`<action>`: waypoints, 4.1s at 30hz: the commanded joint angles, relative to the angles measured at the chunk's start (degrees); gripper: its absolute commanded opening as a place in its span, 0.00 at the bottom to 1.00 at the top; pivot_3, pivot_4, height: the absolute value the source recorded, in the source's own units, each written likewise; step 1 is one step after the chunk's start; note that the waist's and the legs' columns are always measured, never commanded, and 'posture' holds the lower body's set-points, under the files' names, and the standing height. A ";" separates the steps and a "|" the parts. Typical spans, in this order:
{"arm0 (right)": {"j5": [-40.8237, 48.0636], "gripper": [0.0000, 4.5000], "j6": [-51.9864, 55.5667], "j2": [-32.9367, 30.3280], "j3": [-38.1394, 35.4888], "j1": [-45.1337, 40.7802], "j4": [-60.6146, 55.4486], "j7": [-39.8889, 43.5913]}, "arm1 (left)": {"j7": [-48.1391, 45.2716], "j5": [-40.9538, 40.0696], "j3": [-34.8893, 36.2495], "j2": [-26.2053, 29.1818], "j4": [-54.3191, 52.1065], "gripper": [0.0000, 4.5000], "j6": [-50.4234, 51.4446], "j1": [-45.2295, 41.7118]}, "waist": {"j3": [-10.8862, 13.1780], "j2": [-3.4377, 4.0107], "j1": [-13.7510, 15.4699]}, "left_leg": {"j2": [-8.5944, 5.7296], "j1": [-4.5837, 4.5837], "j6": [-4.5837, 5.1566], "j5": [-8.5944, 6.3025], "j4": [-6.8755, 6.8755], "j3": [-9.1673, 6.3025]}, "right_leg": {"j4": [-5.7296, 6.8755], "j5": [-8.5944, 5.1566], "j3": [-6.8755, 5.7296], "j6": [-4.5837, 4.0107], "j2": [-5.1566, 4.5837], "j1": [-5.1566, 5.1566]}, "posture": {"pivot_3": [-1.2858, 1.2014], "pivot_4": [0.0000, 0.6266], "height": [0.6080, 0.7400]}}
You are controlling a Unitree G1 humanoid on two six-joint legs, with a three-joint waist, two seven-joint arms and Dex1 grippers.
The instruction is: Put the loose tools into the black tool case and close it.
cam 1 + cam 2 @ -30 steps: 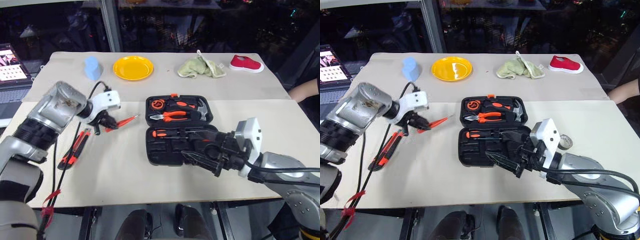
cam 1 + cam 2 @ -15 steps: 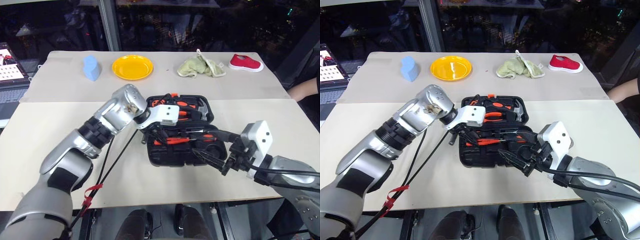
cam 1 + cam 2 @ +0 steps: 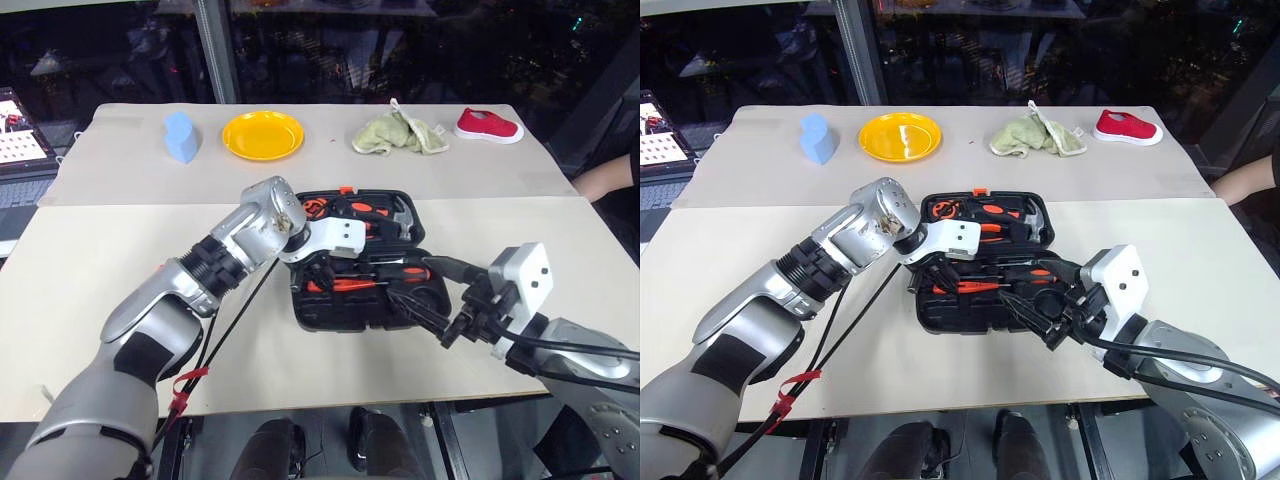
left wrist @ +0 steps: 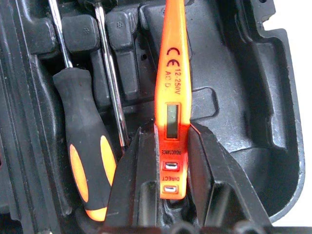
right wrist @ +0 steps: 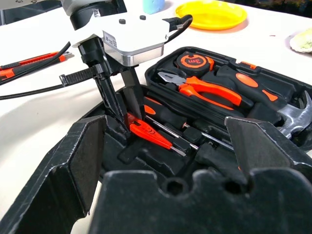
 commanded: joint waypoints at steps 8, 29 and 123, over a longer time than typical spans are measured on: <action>-4.11 1.00 -4.27 4.53 2.65 -1.68 -0.82 -1.50 | 1.46 5.63 -1.30 1.58 2.02 0.20 0.30 0.14 | -0.01 0.02 -0.10 | 0.03 0.10 0.13 -0.05 0.01 0.01 | 0.11 0.07 0.07 -0.12 0.04 0.02 | 0.52 0.24 1.00; -4.43 1.00 -4.11 5.64 2.25 -1.45 -0.15 -0.13 | 1.00 -2.25 9.65 4.54 -4.30 0.98 4.23 1.52 | -0.04 0.07 0.30 | -0.12 0.11 -0.15 0.17 0.05 0.04 | 0.58 -0.07 0.10 -0.06 -0.08 -0.03 | 0.52 0.24 1.00; 4.97 1.00 -3.82 4.74 -2.01 1.30 -2.73 -4.42 | -5.06 -9.07 23.44 3.06 0.01 0.81 -7.92 4.70 | -0.04 0.08 0.05 | -0.05 0.06 -0.15 0.17 0.04 0.04 | 0.66 -0.11 0.13 -0.15 -0.04 -0.19 | 0.52 0.24 1.00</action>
